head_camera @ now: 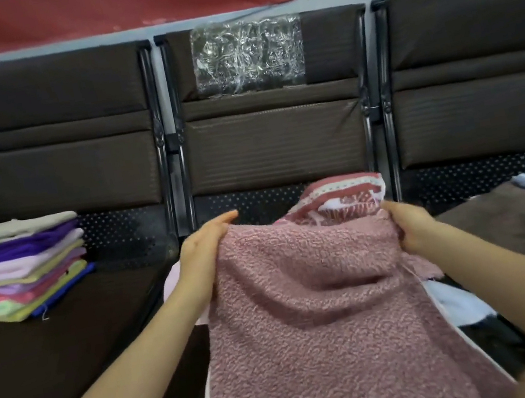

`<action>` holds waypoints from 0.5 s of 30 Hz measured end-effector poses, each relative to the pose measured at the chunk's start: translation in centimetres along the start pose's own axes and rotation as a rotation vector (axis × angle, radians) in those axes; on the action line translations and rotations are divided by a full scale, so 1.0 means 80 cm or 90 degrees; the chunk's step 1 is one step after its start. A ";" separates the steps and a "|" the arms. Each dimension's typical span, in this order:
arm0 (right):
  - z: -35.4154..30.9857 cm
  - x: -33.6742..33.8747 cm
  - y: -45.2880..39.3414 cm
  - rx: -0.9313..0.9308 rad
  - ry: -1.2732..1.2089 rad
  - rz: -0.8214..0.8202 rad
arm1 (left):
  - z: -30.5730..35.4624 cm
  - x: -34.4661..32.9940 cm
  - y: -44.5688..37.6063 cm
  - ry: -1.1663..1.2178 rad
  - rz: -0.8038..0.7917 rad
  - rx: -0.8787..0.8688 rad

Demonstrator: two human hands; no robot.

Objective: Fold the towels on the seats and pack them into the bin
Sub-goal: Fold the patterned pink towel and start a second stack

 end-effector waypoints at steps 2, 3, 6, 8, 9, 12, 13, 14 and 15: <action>0.030 0.021 -0.002 -0.048 0.200 0.050 | -0.010 -0.011 0.008 -0.090 -0.077 0.019; 0.037 0.025 -0.001 -0.054 0.274 0.061 | -0.019 -0.017 0.010 -0.158 -0.114 0.049; 0.041 0.024 -0.003 -0.032 0.375 0.067 | -0.061 -0.036 0.021 -0.245 -0.319 0.182; 0.042 0.026 -0.014 -0.006 0.414 0.068 | -0.085 -0.047 0.021 -0.279 -0.390 0.236; 0.038 0.024 -0.004 0.012 0.403 0.069 | -0.093 -0.050 0.018 -0.316 -0.383 0.235; 0.021 0.030 0.023 0.041 0.239 0.089 | -0.099 -0.059 -0.010 -0.335 -0.205 0.157; 0.013 0.035 0.021 0.057 0.193 0.108 | -0.099 -0.061 -0.020 -0.300 -0.135 0.148; 0.010 0.040 0.021 0.056 0.168 0.134 | -0.101 -0.061 -0.032 -0.282 -0.078 0.139; 0.010 0.044 0.018 0.064 0.137 0.141 | -0.102 -0.061 -0.038 -0.289 -0.053 0.131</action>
Point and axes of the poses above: each hand's wrist, its own y-axis away from the middle knuckle, its own x-axis out of the back of the hand, z = x × y, the point moved 3 cm from there along -y, towards the middle knuckle, and after that the axes turned 6 degrees about -x, right-handed, at the moved point
